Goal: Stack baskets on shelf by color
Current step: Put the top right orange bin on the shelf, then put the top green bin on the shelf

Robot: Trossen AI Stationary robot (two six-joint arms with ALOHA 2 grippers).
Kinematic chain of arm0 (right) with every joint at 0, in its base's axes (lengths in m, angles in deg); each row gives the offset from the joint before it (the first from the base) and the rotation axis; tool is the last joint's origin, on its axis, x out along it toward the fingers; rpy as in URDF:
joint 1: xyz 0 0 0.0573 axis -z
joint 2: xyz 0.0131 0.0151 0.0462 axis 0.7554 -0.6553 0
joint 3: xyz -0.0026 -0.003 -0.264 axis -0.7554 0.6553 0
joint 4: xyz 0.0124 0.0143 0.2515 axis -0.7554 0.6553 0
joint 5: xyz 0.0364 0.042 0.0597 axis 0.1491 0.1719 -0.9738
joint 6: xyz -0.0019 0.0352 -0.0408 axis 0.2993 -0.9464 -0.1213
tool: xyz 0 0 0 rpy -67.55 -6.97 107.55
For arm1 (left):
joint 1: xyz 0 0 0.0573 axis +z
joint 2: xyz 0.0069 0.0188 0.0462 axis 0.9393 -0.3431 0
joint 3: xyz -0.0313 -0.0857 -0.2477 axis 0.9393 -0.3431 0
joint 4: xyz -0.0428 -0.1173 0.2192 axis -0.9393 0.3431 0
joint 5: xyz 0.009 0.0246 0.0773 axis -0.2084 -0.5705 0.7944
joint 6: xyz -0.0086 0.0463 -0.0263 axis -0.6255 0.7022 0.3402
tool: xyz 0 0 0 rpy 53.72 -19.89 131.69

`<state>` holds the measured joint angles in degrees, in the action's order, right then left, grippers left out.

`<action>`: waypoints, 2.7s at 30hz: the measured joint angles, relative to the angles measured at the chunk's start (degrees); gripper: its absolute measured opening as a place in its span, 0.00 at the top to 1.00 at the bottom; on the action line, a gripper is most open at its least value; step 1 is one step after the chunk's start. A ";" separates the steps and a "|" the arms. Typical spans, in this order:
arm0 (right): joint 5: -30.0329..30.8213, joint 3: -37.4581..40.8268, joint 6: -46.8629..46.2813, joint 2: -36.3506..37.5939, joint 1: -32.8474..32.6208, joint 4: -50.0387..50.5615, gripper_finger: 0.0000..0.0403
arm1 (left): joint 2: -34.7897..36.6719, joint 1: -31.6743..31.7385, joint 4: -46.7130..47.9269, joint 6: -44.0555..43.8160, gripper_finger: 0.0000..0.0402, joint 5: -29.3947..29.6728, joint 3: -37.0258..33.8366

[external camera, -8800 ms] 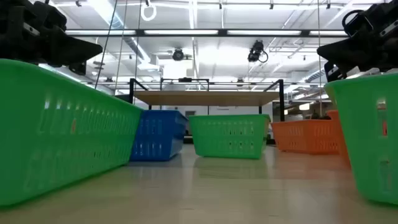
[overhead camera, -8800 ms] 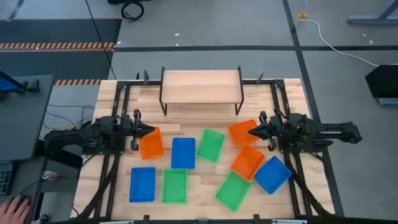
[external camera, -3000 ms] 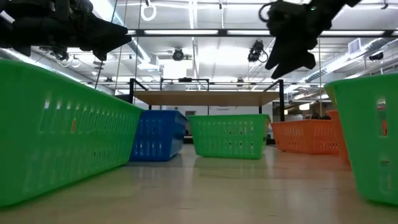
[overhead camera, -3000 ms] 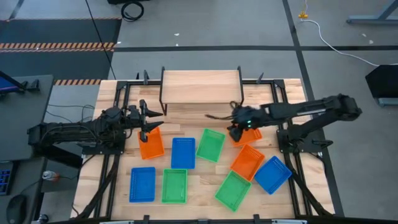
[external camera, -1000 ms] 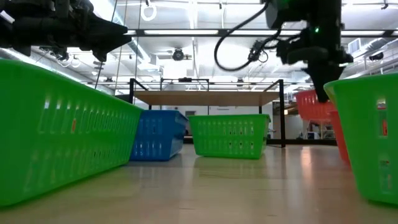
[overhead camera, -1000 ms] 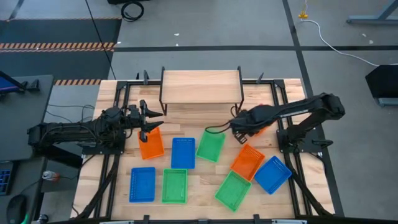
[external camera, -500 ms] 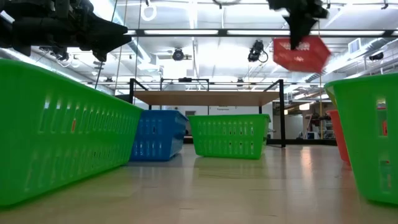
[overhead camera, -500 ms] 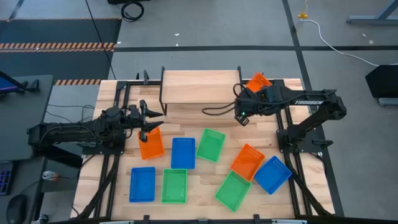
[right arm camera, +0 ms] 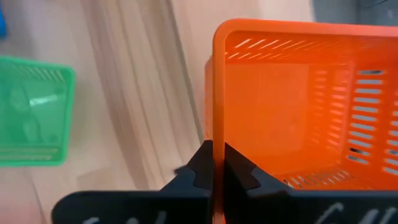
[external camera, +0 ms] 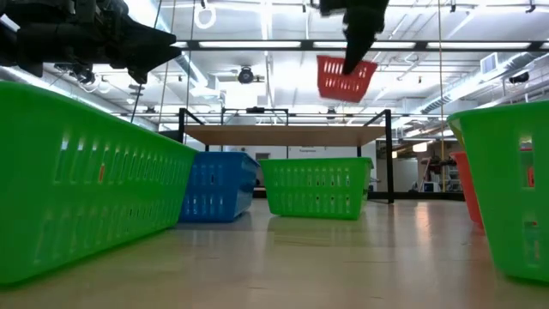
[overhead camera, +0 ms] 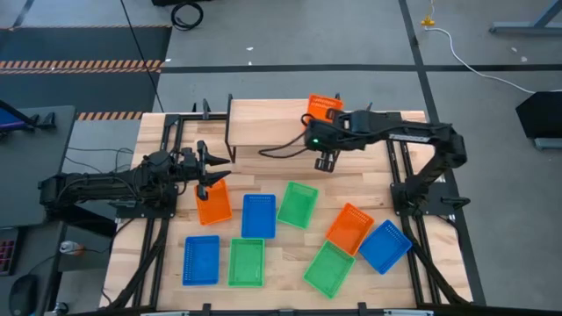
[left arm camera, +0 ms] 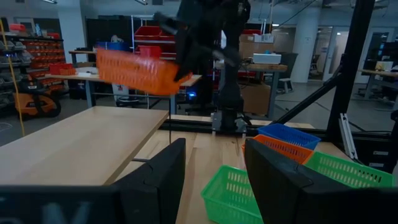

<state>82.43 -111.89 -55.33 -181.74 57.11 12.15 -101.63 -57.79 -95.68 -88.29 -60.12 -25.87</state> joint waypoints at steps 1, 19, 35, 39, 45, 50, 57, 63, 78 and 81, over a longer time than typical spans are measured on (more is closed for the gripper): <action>-0.74 0.03 0.88 -0.84 0.81 0.01 0.97 | -0.02 0.00 0.02 0.00 0.57 0.00 0.00; -6.74 0.07 8.15 -3.30 9.13 1.20 0.95 | -0.02 0.00 -0.03 0.50 0.57 0.00 0.00; -7.77 0.07 9.52 -3.41 9.40 1.63 0.85 | -0.02 0.00 -0.02 0.33 0.57 -0.59 0.00; -5.85 0.07 9.49 -3.70 9.40 1.71 0.80 | -0.02 0.00 -0.02 0.33 0.57 -1.03 0.00; -3.54 0.07 9.23 -3.78 9.38 1.97 0.75 | -0.02 0.00 -0.02 0.35 0.57 -1.07 0.00; -1.73 0.07 9.19 -3.78 9.40 2.01 0.75 | -0.02 0.00 -0.02 0.35 0.57 -1.07 0.00; -1.12 0.07 9.08 -3.78 9.38 2.62 0.75 | -0.02 0.00 -0.02 0.39 0.57 -1.09 0.00; -0.13 0.07 7.61 -3.78 8.89 2.51 0.75 | -0.02 0.00 -0.02 0.50 0.57 -1.09 0.00; 1.46 0.07 4.30 -3.50 4.44 1.48 0.55 | -0.02 0.00 -0.54 0.50 0.57 -1.05 0.00; 1.23 -0.97 1.02 -3.06 2.13 1.46 0.51 | -0.02 0.00 -0.53 0.50 0.57 -1.05 0.00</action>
<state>83.66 -112.86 -54.31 -184.80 59.24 13.60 -101.65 -57.79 -96.22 -87.79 -61.17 -25.87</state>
